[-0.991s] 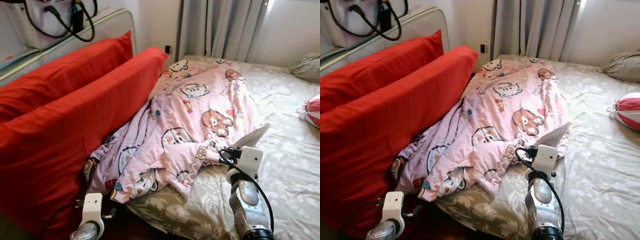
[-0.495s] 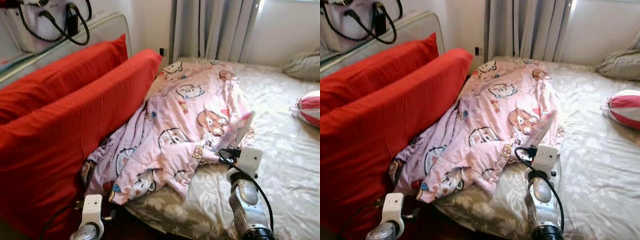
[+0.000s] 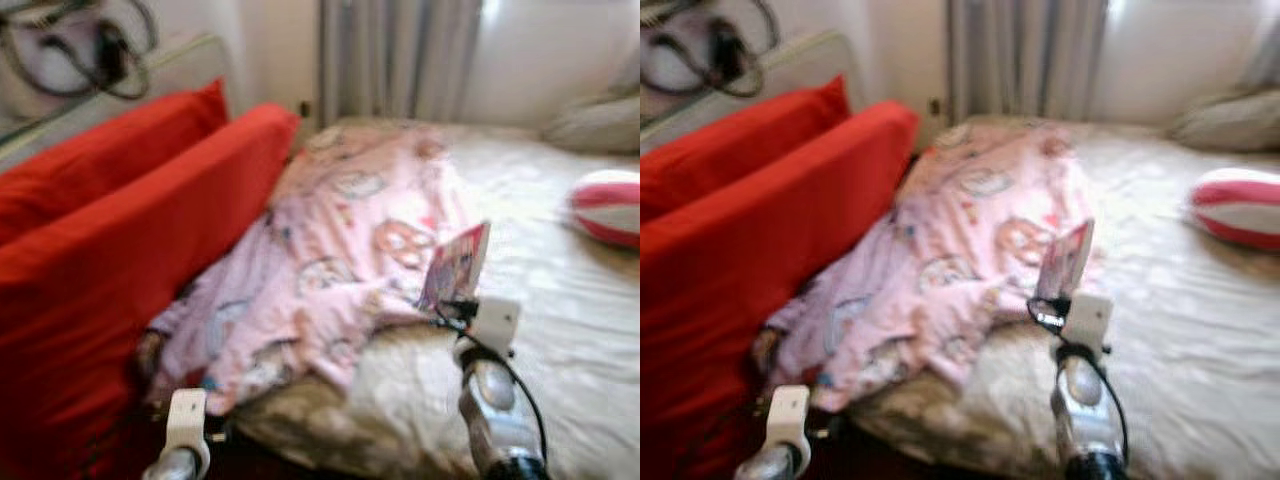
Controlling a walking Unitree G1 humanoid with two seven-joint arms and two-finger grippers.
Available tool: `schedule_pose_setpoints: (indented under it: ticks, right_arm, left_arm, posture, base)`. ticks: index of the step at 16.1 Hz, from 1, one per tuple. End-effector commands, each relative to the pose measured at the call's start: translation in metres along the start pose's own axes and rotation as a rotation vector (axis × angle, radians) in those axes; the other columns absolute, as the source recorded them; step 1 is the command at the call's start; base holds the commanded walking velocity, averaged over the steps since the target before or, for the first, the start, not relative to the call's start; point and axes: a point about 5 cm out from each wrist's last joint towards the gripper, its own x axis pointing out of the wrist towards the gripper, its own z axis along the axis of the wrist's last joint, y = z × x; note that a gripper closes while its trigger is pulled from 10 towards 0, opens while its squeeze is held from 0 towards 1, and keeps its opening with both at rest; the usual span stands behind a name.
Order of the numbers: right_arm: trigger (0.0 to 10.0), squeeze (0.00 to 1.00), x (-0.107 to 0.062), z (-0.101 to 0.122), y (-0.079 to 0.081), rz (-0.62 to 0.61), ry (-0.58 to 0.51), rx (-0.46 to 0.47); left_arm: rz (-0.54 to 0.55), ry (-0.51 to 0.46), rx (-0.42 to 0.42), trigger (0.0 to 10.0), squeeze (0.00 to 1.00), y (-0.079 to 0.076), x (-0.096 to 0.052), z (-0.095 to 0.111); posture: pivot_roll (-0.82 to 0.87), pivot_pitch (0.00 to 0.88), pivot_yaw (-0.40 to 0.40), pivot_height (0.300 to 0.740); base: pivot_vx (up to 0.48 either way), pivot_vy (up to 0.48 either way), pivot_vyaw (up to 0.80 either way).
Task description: Clean up the room
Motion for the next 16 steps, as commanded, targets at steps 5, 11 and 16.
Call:
schedule_pose_setpoints:
  ticks: [5,11,16]
  right_arm:
    - [10.0,0.0,0.0033,0.0116,0.0069,0.02,-0.062,-0.005]
    - [10.0,0.0,0.0032,0.0141,0.0081,0.029,-0.077,0.0]
    - [10.0,0.0,0.0029,0.0141,0.0087,0.028,-0.08,0.004]
  left_arm:
    - [0.004,0.014,0.018,10.0,0.0,0.0015,-0.0002,-0.0015]
    - [0.006,0.027,0.014,10.0,0.0,0.0011,-0.0013,-0.006]
    - [0.003,0.024,0.019,10.0,0.0,0.0023,-0.0012,-0.0048]
  posture:
    - [0.04,0.0,0.024,0.74]
    - [0.03,0.0,0.025,0.74]
    - [0.03,0.0,0.03,0.74]
  base:
    - [0.0,-0.351,-0.13]
    - [0.0,-0.347,0.0]
    - [0.0,-0.349,0.0]
